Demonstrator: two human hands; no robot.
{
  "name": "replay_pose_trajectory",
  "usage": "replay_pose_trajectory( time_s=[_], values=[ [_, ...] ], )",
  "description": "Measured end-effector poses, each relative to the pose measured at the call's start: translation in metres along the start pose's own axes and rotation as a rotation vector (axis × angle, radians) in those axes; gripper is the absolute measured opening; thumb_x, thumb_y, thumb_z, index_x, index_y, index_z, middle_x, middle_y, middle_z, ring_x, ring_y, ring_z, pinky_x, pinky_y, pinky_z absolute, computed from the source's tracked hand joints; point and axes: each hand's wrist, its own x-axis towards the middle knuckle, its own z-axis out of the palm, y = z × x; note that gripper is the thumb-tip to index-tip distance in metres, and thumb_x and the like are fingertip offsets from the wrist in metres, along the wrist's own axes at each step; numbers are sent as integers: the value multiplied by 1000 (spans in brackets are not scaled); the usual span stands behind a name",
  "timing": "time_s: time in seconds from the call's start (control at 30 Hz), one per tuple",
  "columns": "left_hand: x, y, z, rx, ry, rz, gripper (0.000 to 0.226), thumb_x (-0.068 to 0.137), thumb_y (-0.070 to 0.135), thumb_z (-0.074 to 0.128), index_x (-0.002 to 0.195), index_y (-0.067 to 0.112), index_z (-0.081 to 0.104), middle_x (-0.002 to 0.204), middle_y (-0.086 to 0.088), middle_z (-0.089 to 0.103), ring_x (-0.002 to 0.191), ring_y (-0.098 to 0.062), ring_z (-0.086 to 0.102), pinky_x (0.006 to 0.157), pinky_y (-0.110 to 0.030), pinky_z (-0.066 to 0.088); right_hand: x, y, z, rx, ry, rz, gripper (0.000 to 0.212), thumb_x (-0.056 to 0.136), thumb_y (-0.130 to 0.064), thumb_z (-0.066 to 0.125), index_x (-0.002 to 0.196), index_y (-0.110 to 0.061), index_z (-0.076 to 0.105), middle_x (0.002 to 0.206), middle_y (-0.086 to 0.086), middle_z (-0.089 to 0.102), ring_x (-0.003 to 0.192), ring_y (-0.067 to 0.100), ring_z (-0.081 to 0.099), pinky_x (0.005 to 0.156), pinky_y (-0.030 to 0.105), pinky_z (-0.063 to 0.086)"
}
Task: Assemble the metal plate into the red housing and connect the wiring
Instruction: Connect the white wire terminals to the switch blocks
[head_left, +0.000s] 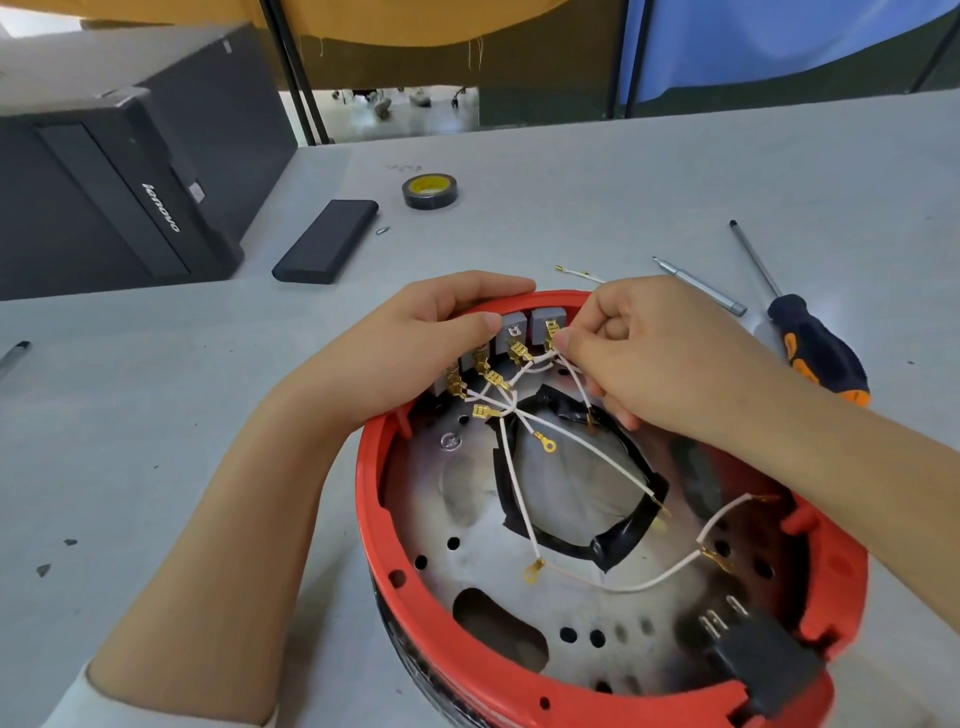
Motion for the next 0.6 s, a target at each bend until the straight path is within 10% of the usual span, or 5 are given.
replay_pose_trajectory(
  time_s=[0.23,0.6],
  values=[
    [0,0,1,13,4,1,36,102,11,46,121,37,62,118,0,71,114,-32,61,104,-50,46,-2,-1,2,-98,45,-50,22,91,-25,55,69,-21,58,53,-1,62,41,0,52,53,21,42],
    [-1,1,-1,-6,-20,20,37,101,8,47,118,36,63,112,14,72,102,-1,68,88,-12,49,-4,-2,1,-179,71,-148,13,80,-15,60,70,-22,60,54,-3,63,59,-1,54,56,2,36]
  ],
)
